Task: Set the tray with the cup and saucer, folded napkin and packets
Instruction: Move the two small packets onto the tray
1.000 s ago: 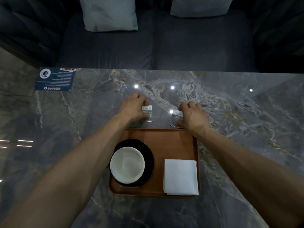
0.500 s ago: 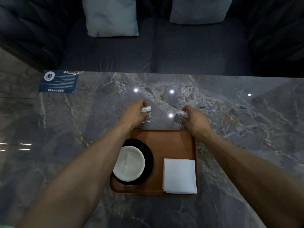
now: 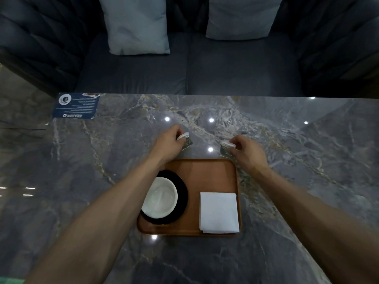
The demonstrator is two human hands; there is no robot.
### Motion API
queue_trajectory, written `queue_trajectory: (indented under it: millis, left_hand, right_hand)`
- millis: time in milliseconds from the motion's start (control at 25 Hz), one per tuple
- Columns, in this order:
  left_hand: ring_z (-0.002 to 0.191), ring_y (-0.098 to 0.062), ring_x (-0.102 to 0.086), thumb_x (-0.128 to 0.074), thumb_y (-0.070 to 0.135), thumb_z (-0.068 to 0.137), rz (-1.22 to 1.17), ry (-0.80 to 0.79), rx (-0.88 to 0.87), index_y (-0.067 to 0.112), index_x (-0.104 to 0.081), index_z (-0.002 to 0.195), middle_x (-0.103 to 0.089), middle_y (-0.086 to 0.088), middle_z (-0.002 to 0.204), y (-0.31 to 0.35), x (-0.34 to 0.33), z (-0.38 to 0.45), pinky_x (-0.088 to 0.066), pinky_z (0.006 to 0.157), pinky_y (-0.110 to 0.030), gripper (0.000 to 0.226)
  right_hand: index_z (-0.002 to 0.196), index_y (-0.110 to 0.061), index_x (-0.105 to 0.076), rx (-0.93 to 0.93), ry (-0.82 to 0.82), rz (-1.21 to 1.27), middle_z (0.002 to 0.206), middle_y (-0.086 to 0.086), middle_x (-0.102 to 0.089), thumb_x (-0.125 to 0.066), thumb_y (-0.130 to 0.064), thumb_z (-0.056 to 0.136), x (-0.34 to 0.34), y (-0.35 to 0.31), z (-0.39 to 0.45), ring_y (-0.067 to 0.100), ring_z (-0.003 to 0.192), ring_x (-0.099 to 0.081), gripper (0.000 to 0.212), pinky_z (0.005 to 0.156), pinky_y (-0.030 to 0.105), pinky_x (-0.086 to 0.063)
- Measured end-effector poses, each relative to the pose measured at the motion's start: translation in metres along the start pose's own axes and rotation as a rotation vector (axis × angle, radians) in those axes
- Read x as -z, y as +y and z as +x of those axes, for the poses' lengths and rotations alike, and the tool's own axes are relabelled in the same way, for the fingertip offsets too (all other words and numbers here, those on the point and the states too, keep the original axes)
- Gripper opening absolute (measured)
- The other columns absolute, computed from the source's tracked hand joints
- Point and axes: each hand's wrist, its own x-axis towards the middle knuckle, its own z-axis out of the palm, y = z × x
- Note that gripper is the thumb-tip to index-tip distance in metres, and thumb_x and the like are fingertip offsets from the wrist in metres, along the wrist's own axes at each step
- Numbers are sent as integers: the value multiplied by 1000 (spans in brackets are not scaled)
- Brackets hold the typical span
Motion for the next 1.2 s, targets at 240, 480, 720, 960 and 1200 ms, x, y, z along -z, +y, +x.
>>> queue_trajectory:
  millis: [240, 480, 720, 960, 1200]
  left_hand:
    - [71, -12, -54, -61, 29, 92, 1, -14, -51, 21, -52, 87, -57, 8, 76, 4, -8, -21, -37, 56, -27, 13]
    - [69, -10, -55, -60, 32, 93, 13, -19, -72, 25, -53, 86, -59, 7, 76, 13, -17, -41, -39, 57, -28, 12]
    - [87, -20, -63, -60, 29, 91, 99, -199, -66, 23, -58, 99, -69, -1, 95, 22, -36, -55, -52, 78, -40, 10]
    - [93, -23, -62, -59, 27, 91, 164, -258, -8, 25, -59, 100, -70, -2, 103, 26, -55, -56, -52, 83, -43, 9]
    - [98, -25, -57, -62, 31, 89, 423, -95, -172, 22, -60, 103, -67, -2, 104, 23, -66, -56, -41, 75, -36, 17]
  right_hand:
    - [88, -28, -60, -57, 10, 88, 79, -7, -62, -68, -24, 86, 4, 12, -24, 13, 73, -56, 8, 56, 27, -36]
    - [100, -23, -66, -114, -85, 60, 92, -1, -68, -67, -23, 86, -4, 27, -46, 16, 81, -60, 14, 69, 32, -45]
    - [107, -21, -64, -96, -156, -27, 98, 3, -70, -62, -24, 88, -20, 29, -56, 23, 89, -63, 19, 65, 30, -37]
    - [111, -19, -63, -58, -141, -88, 103, 7, -72, -59, -25, 91, -29, 30, -54, 28, 96, -63, 21, 67, 33, -41]
    - [111, -25, -59, -25, -37, -277, 108, 2, -68, -60, -34, 89, -37, 31, -55, 29, 109, -50, 24, 87, 44, -43]
